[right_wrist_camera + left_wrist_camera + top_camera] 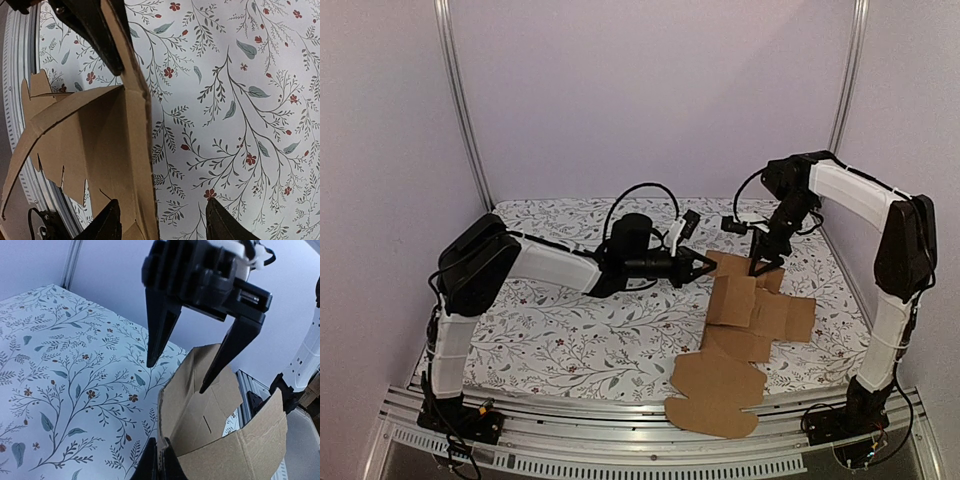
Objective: Fold the paper box
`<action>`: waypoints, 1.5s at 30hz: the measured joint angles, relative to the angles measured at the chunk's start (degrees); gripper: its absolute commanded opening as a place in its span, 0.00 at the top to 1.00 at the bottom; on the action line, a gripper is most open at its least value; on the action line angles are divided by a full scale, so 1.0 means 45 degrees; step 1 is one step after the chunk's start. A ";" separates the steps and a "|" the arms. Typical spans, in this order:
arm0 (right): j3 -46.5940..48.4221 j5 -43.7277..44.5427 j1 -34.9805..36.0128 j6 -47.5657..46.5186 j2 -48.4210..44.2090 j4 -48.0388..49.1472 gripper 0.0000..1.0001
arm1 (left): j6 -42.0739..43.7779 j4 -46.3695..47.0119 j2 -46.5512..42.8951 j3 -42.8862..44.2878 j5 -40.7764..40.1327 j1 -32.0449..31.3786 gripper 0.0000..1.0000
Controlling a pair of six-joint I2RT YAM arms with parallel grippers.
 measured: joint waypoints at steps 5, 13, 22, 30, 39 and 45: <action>0.0238 0.0078 -0.0019 0.0073 0.0262 -0.0044 0.82 | 0.0112 0.0204 -0.0282 -0.0257 0.0010 0.0015 0.96; 0.0874 -0.0131 -0.0019 0.0228 0.0529 -0.0039 1.00 | 0.0228 0.0272 -0.0607 -0.0597 -0.1122 0.0092 0.50; 0.0389 0.0389 -0.0019 0.2633 0.0296 -0.0034 1.00 | 0.0792 -0.0631 -0.4677 -0.3818 -0.6781 -0.0748 0.38; 0.0180 0.0874 -0.0019 0.4313 0.0199 -0.0029 1.00 | 0.1914 -0.3011 -0.3303 -0.0831 -0.8655 -0.2919 0.34; -0.0272 0.0879 -0.0019 0.4901 -0.0024 -0.0034 1.00 | 0.2137 -0.6824 -0.0316 0.2963 -1.1132 -0.3745 0.26; -0.0534 0.0894 -0.0019 0.4906 -0.0665 -0.0015 1.00 | 0.1812 -0.8456 0.0092 0.3337 -1.2692 -0.3638 0.33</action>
